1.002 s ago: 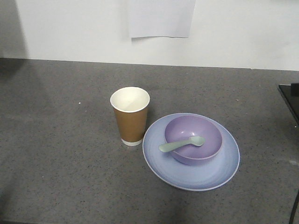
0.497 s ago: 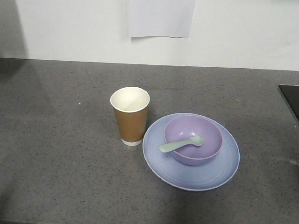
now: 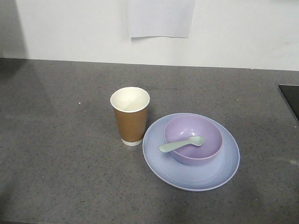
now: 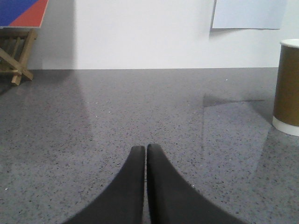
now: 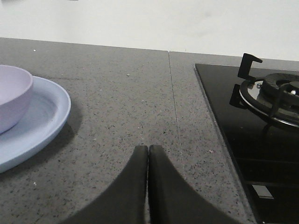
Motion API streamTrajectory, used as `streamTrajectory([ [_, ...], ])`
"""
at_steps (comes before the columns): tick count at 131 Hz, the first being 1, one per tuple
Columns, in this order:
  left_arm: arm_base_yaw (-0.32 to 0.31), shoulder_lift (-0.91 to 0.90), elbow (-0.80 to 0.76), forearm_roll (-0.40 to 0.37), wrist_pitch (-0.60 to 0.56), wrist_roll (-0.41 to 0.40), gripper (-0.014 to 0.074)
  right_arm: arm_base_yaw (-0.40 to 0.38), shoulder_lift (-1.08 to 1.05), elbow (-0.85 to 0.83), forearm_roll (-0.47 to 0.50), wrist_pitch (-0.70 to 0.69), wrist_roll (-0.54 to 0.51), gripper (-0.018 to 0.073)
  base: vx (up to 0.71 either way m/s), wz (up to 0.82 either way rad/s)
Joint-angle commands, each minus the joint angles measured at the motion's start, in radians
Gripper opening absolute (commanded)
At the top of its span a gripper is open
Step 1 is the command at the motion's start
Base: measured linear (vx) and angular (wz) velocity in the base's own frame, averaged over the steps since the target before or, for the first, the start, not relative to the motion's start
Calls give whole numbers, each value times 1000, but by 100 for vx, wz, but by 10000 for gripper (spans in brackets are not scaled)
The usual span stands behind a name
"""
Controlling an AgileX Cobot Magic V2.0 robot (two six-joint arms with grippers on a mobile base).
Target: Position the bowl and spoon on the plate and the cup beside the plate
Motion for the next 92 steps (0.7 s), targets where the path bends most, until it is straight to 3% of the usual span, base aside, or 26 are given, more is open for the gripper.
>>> streamTrajectory([
  [1, -4, -16, 10, -9, -80, -8, -8, -3, -31, 14, -11, -100, 15, -8, 0, 0],
  [20, -4, -16, 10, -9, -80, -8, -8, -3, -81, 67, -21, -128, 66, -8, 0, 0],
  [55, -4, -16, 10, -9, -80, -8, -8, -3, -85, 66, -148, -181, 147, -8, 0, 0],
  [92, -4, -16, 10, -9, -80, -8, -8, -3, -86, 66, -140, -182, 147, -8, 0, 0],
])
